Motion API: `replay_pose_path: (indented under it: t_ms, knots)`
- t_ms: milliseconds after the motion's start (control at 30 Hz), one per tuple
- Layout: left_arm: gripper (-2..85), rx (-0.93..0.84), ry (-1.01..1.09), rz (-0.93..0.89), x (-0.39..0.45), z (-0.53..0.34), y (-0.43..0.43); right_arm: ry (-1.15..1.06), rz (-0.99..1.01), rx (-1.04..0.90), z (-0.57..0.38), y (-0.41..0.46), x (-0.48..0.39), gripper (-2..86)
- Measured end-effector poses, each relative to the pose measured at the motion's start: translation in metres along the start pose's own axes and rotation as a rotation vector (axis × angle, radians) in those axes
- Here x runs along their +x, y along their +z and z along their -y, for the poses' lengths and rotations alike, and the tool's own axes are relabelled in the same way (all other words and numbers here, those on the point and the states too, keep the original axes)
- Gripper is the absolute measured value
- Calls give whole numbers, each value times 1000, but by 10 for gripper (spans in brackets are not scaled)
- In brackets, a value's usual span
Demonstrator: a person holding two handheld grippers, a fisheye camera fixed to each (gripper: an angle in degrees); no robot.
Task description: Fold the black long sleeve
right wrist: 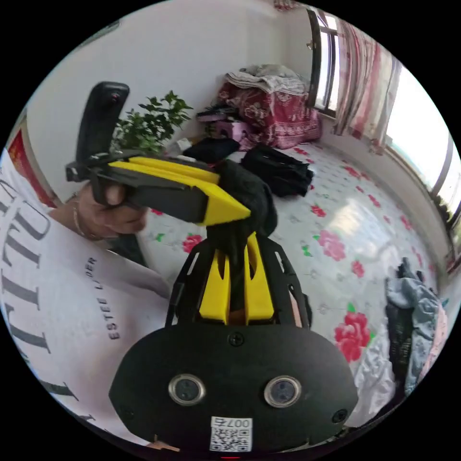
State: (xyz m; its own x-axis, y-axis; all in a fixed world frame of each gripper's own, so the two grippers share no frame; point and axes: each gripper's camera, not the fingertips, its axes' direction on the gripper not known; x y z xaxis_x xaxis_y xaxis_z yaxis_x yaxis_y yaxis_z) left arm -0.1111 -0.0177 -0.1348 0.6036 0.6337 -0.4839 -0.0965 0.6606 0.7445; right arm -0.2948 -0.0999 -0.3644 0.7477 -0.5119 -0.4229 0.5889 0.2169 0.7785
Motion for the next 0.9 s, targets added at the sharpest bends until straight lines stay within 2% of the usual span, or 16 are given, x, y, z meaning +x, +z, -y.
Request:
replay_pose_path:
  t_ms: [100, 167, 233, 333, 433, 533, 600, 700, 733, 800, 900]
  knots:
    - [50, 27, -78, 108, -23, -21, -15, 76, 12, -33, -9, -44, 36, 60]
    - [64, -44, -187, 200, -51, -48, -11, 232, 126, 140, -28, -109, 78, 41]
    - [80, -124, -273, 189, -73, -70, 4, 304, 155, 261, -38, -158, 97, 28]
    - [117, -241, -366, 89, -95, -95, 44, 298, 78, 344, -37, -226, 98, 13]
    - [140, -316, -312, -14, -91, -99, 91, 255, 25, 380, -31, -276, 86, 8]
    - [161, -350, -259, -183, -77, -95, 135, 237, 61, 439, -25, -321, 76, 5]
    - [161, -365, -216, -222, -65, -86, 153, 220, 73, 485, -20, -349, 69, 4]
    - [84, -313, -162, -167, -51, -64, 154, 169, 87, 569, -15, -397, 54, 3]
    - [26, -256, -172, -136, -51, -55, 141, 155, 76, 591, -14, -415, 49, 3]
    - [12, -188, -172, -151, -55, -41, 117, 140, 31, 623, -16, -441, 42, 3]
    - [1, -24, -177, -79, -66, -27, 48, 136, -98, 673, -30, -482, 36, 3]
